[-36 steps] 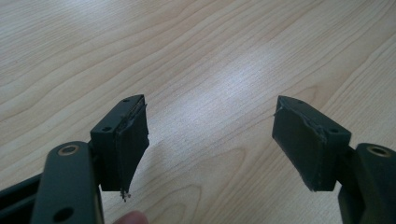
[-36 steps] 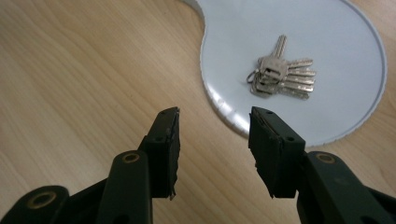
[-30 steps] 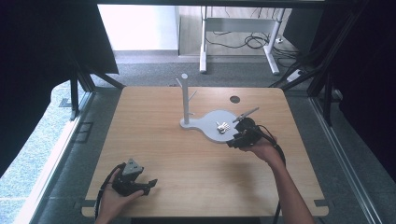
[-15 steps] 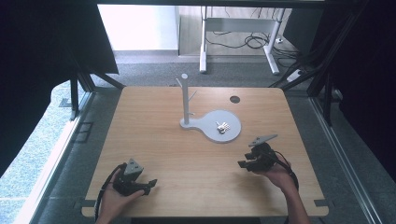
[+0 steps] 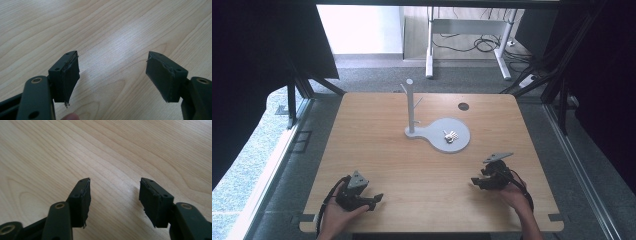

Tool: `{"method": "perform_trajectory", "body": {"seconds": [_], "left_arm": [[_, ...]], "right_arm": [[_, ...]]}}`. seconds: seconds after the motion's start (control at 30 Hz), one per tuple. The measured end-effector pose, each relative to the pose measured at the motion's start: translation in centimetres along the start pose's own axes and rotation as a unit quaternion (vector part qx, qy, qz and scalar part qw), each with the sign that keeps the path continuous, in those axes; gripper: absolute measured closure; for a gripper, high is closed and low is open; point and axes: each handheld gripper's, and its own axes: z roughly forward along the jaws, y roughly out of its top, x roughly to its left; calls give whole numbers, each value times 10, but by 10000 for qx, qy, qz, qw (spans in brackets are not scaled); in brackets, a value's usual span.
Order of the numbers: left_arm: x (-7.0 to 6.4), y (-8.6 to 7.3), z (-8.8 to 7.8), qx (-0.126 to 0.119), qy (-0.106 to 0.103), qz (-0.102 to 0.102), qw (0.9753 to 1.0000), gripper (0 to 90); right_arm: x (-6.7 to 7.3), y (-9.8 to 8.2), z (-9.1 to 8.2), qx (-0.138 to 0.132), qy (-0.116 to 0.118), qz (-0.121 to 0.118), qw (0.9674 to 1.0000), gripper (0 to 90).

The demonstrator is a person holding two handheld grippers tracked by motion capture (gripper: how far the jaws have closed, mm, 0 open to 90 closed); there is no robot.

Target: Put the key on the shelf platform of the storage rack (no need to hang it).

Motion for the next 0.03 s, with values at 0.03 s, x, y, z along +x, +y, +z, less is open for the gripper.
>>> {"method": "perform_trajectory", "body": {"seconds": [0.03], "left_arm": [[0, 0, 0, -4, -16, -6, 10000, 271]], "right_arm": [[0, -1, 2, 24, -55, 11, 10000, 403]]}}
